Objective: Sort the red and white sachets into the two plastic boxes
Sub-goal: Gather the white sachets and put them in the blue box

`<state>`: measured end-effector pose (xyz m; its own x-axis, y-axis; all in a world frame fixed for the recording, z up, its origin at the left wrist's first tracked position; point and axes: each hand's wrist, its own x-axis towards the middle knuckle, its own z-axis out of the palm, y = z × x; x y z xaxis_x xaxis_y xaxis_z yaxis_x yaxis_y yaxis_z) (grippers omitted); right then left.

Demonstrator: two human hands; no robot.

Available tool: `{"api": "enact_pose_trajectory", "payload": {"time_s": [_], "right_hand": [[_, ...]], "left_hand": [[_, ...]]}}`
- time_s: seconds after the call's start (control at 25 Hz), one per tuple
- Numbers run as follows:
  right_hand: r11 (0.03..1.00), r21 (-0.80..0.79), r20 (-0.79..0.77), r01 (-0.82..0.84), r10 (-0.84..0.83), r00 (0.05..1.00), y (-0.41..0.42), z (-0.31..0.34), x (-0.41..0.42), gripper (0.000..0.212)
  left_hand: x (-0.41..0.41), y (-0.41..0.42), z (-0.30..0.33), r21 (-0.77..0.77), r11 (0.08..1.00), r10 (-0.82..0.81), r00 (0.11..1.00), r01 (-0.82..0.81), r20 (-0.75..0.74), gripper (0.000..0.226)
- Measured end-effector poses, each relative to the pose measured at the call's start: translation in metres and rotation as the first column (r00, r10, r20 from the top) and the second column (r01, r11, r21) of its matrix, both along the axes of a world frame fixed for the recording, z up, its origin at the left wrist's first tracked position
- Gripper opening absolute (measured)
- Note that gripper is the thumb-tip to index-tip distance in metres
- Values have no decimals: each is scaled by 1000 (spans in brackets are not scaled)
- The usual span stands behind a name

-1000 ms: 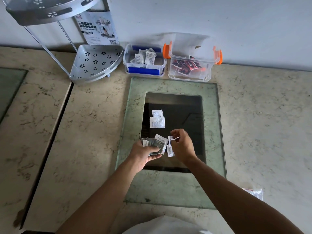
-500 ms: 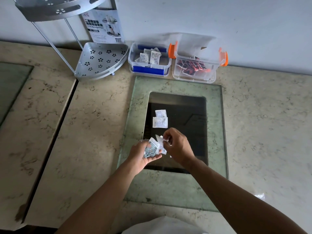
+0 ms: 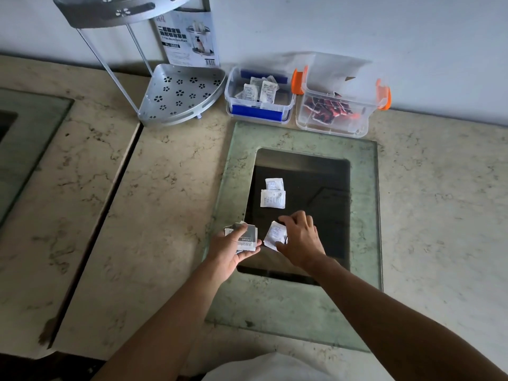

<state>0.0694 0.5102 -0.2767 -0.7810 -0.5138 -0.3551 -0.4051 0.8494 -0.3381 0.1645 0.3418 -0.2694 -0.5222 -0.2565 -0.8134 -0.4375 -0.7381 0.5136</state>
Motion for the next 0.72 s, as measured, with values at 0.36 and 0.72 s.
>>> {"api": "enact_pose_trajectory", "payload": {"time_s": [0.36, 0.72], "right_hand": [[874, -436, 107, 213, -184, 977, -24, 20, -9, 16], [868, -363, 166, 338, -296, 941, -38, 13, -49, 26]], "left_hand": [[-15, 2, 2, 22, 1000, 17, 1000, -17, 7, 40], [-36, -2, 2, -44, 999, -21, 996, 17, -82, 24]]}}
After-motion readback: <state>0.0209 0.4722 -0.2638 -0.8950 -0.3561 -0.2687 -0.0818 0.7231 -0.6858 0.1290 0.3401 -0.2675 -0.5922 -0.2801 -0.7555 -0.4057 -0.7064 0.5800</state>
